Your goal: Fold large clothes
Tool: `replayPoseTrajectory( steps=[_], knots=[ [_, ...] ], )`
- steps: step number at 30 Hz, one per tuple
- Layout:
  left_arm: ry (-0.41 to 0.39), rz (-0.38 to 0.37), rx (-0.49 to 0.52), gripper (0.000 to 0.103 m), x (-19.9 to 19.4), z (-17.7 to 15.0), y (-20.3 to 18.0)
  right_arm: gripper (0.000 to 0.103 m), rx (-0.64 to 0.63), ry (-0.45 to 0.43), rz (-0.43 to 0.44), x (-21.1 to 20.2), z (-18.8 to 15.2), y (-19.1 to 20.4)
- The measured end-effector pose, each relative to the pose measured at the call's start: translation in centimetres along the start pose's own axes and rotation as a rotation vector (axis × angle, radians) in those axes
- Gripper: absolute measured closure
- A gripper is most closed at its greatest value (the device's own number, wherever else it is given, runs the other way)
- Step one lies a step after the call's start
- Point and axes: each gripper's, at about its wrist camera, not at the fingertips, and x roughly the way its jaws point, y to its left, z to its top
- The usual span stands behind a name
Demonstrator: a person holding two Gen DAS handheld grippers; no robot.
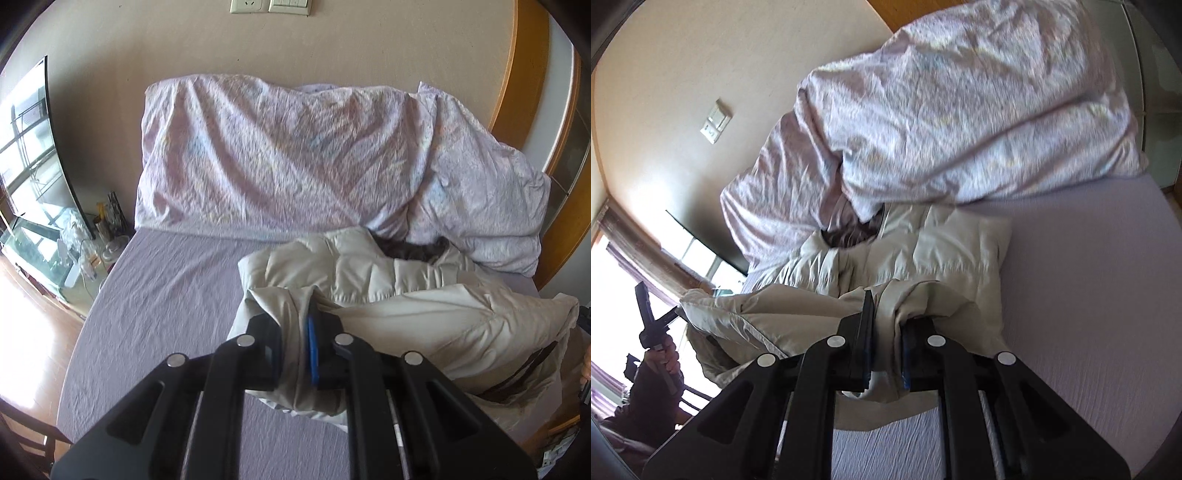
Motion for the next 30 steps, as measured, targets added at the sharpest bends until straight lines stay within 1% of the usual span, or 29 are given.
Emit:
replayPoseTrajectory(
  steps=[4, 7, 9, 14, 19, 24, 30],
  knots=[
    [-0.010, 0.005, 0.004, 0.092, 1.4, 2.7, -0.6, 0.091, -0.004, -0.029, -0.035, 0.7, 2.5, 0.4],
    [-0.017, 0.009, -0.004, 0.092, 2.8, 4.7, -1.0, 0.091, -0.007, -0.045, -0.080, 1.8, 4.4, 0.5],
    [-0.009, 0.020, -0.014, 0.092, 4.1, 5.7, -1.2, 0.091, 0.002, -0.049, -0.104, 2.8, 5.2, 0.3],
    [0.034, 0.047, -0.047, 0.091, 8.1, 7.2, -1.3, 0.091, 0.023, -0.032, -0.191, 6.7, 7.0, -0.6],
    [0.095, 0.072, -0.081, 0.089, 12.6, 7.8, -0.8, 0.091, 0.077, 0.000, -0.231, 10.9, 8.1, -2.2],
    [0.162, 0.099, -0.124, 0.087, 17.2, 7.8, -0.2, 0.090, 0.130, 0.054, -0.276, 14.8, 8.3, -4.5],
    [0.216, 0.128, -0.168, 0.086, 21.5, 7.1, 0.7, 0.088, 0.195, 0.090, -0.274, 17.5, 8.6, -6.3]
  ],
)
